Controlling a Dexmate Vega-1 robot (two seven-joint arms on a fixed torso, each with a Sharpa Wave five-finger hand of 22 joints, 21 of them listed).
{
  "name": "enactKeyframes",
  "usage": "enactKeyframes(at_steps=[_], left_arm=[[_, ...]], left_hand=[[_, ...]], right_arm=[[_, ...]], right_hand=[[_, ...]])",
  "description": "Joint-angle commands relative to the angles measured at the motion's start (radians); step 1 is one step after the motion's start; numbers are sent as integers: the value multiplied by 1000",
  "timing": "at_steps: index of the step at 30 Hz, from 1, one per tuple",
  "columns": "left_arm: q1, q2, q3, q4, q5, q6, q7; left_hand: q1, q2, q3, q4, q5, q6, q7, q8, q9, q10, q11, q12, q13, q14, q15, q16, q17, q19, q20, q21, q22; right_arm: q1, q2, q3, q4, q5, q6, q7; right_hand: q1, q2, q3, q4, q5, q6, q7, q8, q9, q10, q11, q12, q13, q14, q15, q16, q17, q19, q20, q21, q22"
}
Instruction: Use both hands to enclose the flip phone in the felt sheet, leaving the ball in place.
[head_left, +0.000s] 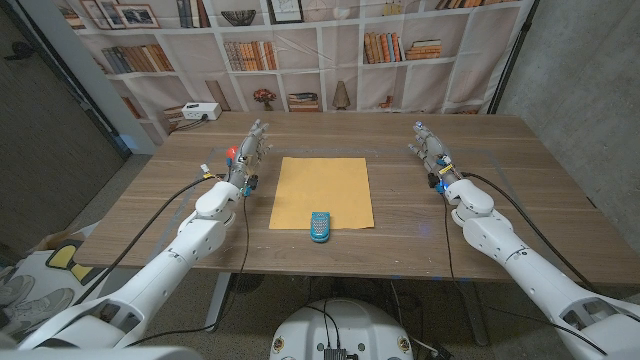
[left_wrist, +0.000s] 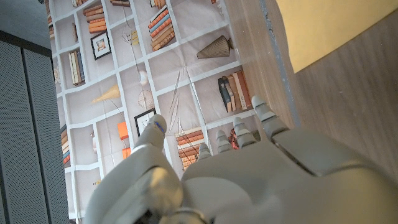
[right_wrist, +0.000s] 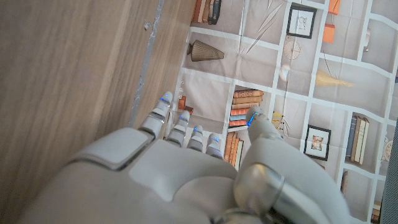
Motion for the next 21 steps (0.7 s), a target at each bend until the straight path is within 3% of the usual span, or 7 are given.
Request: enactKeyframes(at_steps=[1, 2, 6, 8, 10, 14, 21], left_arm=[[-5, 14, 4, -4, 37, 6, 7], [-11, 22, 7, -2, 28, 17, -21], [-12, 78, 46, -66, 191, 44, 85], [-14, 83, 53, -73, 217, 34, 93], [-21, 93, 59, -77, 218, 36, 69], [-36, 114, 77, -88, 232, 52, 27], [-54, 146, 109, -112, 259, 58, -43]], left_hand=[[-43, -11, -40, 8, -7, -132, -49, -35, 3, -90, -7, -8, 1, -73, 38, 37, 7, -121, 83, -1, 6], [-30, -33, -45, -4, -8, -158, -48, -30, 3, -20, 18, -3, 2, 59, 64, 36, 2, 12, 101, 32, 3], [-16, -51, -49, -8, -11, -106, 0, -12, 5, -7, 44, -11, 5, 45, 82, 5, 4, -10, 105, 7, 2], [-5, -49, -45, -10, -10, -89, 11, -8, 6, -18, 44, -17, 7, 49, 89, 4, 5, -22, 102, -2, 3], [10, -53, -42, -12, -12, -121, -15, -22, 8, -29, 39, -21, 10, 68, 95, 6, 7, -4, 96, 1, 5], [20, -60, -43, -11, -16, -167, -23, -34, 10, -60, 40, -30, 13, 67, 93, 1, 8, 23, 92, 9, 9], [18, -86, -60, -4, -19, -112, -4, -10, 11, -43, 45, -17, 15, 115, 72, 12, 9, 62, 80, 19, 12]], right_arm=[[-8, 38, 24, 10, -3, 16, -15], [2, 47, 28, 38, 31, 28, 46], [-7, 9, 8, -16, -66, -2, -38], [-4, 17, 10, -7, -48, 6, -12], [-6, 12, 6, -20, -74, 2, -36], [-11, -11, -5, -48, -109, -11, -47], [-40, -18, 0, -94, -134, -12, -90]], right_hand=[[-2, 8, -6, 3, 3, 61, -48, -36, 0, -133, -89, -9, 0, -182, -19, -12, 2, -184, 32, -12, 4], [3, 3, -7, 0, 2, 14, -49, -25, 1, -96, -38, 0, 0, -81, 19, 8, 1, -87, 48, 8, 4], [7, -2, -12, 0, 3, 98, 1, 4, 2, -34, -3, 11, 0, -59, 28, -4, 0, -64, 39, -2, 4], [7, -2, -12, 0, 3, 103, 4, 4, 2, -30, 2, 11, 0, -61, 28, -6, 0, -67, 31, -5, 4], [7, -2, -13, 1, 3, 106, 5, 4, 2, -28, 4, 11, 0, -65, 30, -9, 1, -69, 26, -7, 4], [-12, -17, -28, 9, -4, 118, 3, 3, 2, -15, 13, 12, 1, -69, 32, -13, 3, -75, 20, -14, 5], [-42, -39, -51, 20, -15, 114, 5, -5, 2, -26, 14, 2, 1, -79, 35, -19, 6, -79, 19, -19, 5]])
